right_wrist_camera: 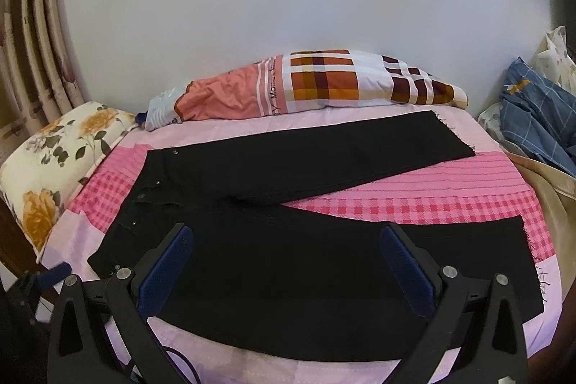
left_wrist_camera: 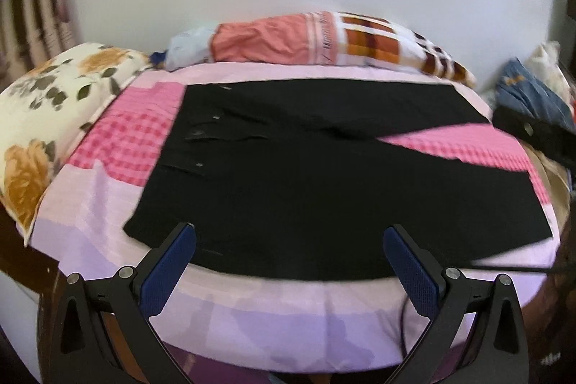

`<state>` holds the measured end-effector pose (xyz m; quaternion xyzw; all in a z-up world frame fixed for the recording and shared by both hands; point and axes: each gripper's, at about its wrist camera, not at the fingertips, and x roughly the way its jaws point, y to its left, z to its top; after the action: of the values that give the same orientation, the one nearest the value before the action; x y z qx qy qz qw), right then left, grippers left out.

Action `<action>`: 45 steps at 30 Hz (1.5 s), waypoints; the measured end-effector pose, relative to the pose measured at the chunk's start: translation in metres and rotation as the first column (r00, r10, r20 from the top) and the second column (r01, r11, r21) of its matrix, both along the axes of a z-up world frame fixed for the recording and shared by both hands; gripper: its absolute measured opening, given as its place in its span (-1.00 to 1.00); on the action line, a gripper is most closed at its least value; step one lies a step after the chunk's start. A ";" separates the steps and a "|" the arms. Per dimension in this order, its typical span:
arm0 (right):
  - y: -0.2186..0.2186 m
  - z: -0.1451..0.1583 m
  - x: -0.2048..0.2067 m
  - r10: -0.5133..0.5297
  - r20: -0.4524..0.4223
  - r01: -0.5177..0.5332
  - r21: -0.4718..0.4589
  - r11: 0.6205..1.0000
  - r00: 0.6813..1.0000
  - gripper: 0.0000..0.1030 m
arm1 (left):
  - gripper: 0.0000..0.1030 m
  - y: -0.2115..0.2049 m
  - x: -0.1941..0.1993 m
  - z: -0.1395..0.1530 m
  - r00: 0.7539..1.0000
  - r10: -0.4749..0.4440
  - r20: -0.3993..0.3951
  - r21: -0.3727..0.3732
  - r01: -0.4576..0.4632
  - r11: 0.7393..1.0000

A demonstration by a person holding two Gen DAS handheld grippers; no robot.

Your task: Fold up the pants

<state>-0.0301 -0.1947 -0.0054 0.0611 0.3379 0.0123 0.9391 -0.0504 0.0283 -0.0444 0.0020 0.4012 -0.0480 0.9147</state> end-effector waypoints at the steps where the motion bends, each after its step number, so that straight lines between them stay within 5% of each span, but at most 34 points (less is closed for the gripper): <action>1: 0.000 -0.001 0.003 0.000 -0.006 0.000 0.000 1.000 1.000 0.99 | 1.00 0.005 0.004 -0.001 1.000 0.005 -0.005 -0.005 -0.005 1.000; 5: 0.001 -0.003 0.016 -0.005 -0.027 0.005 -0.002 1.000 1.000 0.99 | 1.00 0.029 0.037 -0.003 0.999 -0.004 -0.035 -0.020 0.004 1.000; 10: 0.002 -0.006 0.031 -0.014 -0.040 0.014 -0.001 1.000 0.999 0.99 | 1.00 0.083 0.091 0.007 0.998 0.035 0.044 -0.006 -0.034 0.999; 14: 0.003 -0.011 0.045 -0.014 -0.060 0.015 0.002 1.000 0.998 0.99 | 1.00 0.133 0.158 -0.002 1.000 0.004 -0.024 -0.034 -0.005 0.999; 18: 0.004 -0.019 0.060 -0.016 -0.090 0.016 0.006 1.000 0.996 0.99 | 0.98 0.189 0.233 -0.025 0.991 -0.036 -0.130 -0.235 0.005 0.972; 25: 0.006 -0.031 0.084 -0.026 -0.136 0.025 -0.007 1.000 0.990 0.99 | 0.98 0.207 0.331 -0.062 0.968 -0.176 -0.179 -0.303 0.116 0.946; 34: 0.010 -0.046 0.104 -0.028 -0.181 0.023 -0.028 0.999 0.983 0.99 | 0.95 0.202 0.404 -0.103 0.938 -0.239 -0.251 -0.242 0.178 0.954; 36: 0.011 -0.047 0.108 -0.031 -0.186 0.027 -0.028 0.999 0.982 0.99 | 0.31 0.197 0.408 -0.111 0.925 -0.252 -0.284 -0.232 0.189 0.954; 37: 0.011 -0.048 0.111 -0.031 -0.187 0.026 -0.028 0.999 0.982 0.99 | -0.30 0.192 0.409 -0.116 0.918 -0.251 -0.309 -0.207 0.193 0.959; 41: 0.013 -0.048 0.125 -0.006 -0.187 0.008 0.008 1.000 0.982 0.99 | -0.53 0.177 0.396 -0.106 0.939 -0.231 -0.256 -0.132 0.203 0.970; 45: 0.006 -0.042 0.154 0.108 -0.174 -0.069 0.215 0.974 0.979 0.99 | -0.68 0.182 0.376 -0.080 0.965 -0.203 -0.165 -0.176 0.173 0.969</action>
<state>0.1237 -0.1883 -0.0477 0.1447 0.4227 0.0839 0.8907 0.3256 0.2101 -0.1243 -0.0377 0.4761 -0.1667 0.8626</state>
